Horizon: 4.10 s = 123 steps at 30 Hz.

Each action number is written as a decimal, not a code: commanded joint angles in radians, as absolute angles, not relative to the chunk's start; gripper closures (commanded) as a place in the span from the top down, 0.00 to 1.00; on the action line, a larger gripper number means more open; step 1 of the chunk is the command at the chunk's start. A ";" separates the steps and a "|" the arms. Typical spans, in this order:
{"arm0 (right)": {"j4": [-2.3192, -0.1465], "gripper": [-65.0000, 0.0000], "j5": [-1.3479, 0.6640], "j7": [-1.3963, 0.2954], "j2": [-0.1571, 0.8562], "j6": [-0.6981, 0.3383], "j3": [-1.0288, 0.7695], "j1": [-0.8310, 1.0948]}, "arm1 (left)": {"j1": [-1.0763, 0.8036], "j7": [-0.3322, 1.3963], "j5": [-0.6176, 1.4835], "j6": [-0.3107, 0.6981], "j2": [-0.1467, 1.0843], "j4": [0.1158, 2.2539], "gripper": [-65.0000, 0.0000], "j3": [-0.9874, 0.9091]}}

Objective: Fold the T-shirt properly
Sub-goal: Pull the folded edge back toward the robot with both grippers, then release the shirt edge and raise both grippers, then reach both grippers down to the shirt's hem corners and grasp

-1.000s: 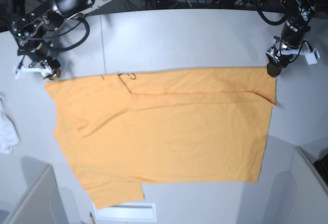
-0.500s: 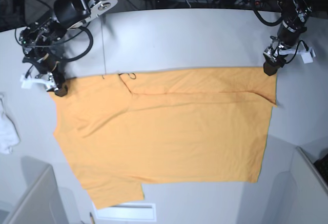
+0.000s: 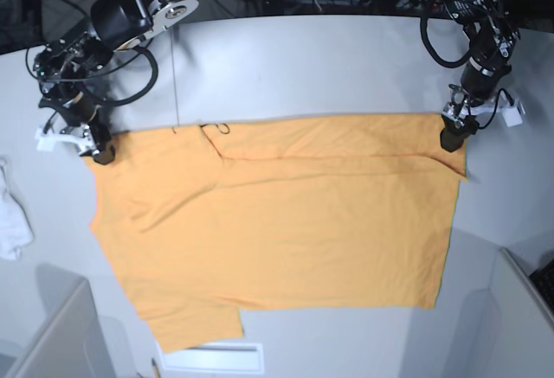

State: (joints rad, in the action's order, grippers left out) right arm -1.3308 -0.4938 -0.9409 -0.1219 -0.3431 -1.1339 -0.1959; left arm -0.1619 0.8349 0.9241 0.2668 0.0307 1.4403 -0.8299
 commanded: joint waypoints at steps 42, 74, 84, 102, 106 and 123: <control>-1.613 0.00 -0.470 -1.173 -0.097 -0.331 -1.130 -0.030 | -0.404 0.987 0.918 0.263 0.084 1.799 0.00 -0.839; -1.725 0.00 -0.470 -1.222 -0.099 -0.375 -1.132 0.133 | -0.624 0.992 0.878 0.263 0.101 1.837 0.00 -0.839; -1.725 0.00 -0.470 -1.222 -0.099 -0.375 -1.132 0.170 | -0.622 0.992 0.877 0.263 0.099 1.836 0.00 -0.839; -1.897 0.43 -0.470 -1.242 -0.091 -0.375 -1.135 0.170 | -0.616 0.992 0.881 0.263 0.097 1.859 0.78 -1.013; -1.928 0.43 -0.470 -1.242 -0.054 -0.375 -1.130 0.108 | -0.595 0.992 0.881 0.263 0.102 1.925 0.77 -1.052; -1.191 0.44 -0.464 -0.855 0.217 -0.367 -0.611 -0.394 | -0.361 0.992 0.874 0.260 0.229 1.942 0.00 -0.796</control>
